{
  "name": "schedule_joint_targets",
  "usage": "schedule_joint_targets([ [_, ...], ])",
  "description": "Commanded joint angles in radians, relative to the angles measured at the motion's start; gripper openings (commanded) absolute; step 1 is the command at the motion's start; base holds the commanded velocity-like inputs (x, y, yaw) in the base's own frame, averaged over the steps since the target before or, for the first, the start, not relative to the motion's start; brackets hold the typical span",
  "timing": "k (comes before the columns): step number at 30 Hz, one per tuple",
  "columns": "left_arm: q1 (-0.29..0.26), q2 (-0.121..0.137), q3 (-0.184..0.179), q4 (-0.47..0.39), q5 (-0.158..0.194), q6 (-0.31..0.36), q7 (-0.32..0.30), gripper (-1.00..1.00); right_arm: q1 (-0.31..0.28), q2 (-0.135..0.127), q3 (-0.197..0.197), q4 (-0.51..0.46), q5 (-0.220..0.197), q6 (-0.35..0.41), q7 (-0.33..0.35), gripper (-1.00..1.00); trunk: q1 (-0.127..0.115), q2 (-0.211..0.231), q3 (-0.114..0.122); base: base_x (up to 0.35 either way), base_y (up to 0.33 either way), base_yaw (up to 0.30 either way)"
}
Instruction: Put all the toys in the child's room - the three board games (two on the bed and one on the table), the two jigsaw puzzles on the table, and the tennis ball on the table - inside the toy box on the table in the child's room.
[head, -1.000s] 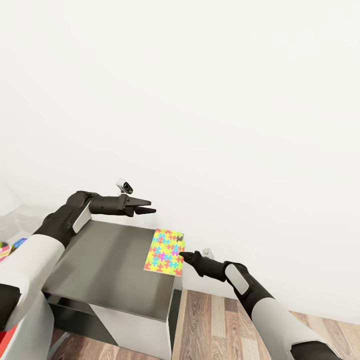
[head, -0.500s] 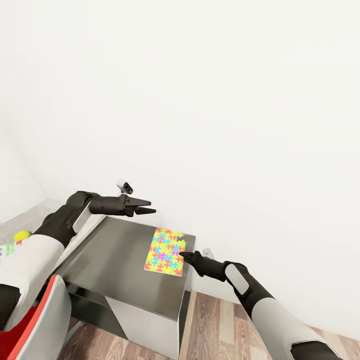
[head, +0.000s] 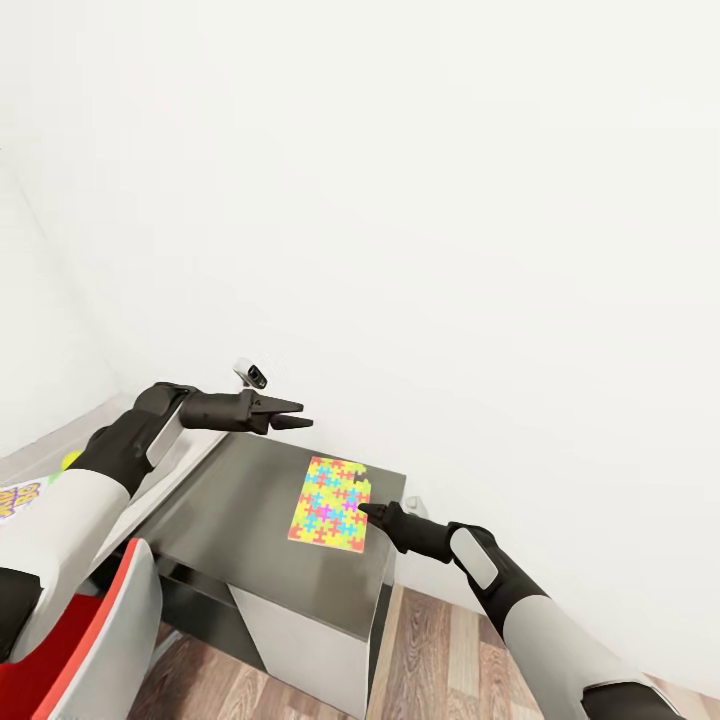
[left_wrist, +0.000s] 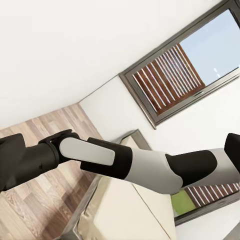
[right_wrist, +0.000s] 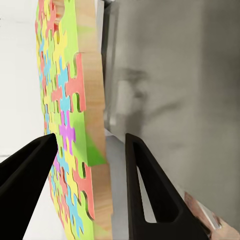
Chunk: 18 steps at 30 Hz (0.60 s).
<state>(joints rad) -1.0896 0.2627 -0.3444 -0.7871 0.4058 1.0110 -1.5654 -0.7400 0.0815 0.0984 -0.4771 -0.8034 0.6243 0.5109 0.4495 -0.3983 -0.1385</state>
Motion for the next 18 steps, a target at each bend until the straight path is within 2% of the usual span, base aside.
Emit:
schedule_joint_targets([
  [1,-0.001,0.001,-0.004,0.0,0.001,0.011,-0.005,1.0,-0.001,-0.001,0.001,0.0,-0.004,0.003,0.001,-1.0,0.0,-0.002,-0.002,0.0,0.0,0.0],
  [18,-0.001,0.003,-0.005,0.0,0.002,0.012,-0.005,1.0,-0.001,0.0,0.002,0.0,-0.004,0.002,0.003,-1.0,0.0,-0.002,0.023,0.0,0.0,0.0],
])
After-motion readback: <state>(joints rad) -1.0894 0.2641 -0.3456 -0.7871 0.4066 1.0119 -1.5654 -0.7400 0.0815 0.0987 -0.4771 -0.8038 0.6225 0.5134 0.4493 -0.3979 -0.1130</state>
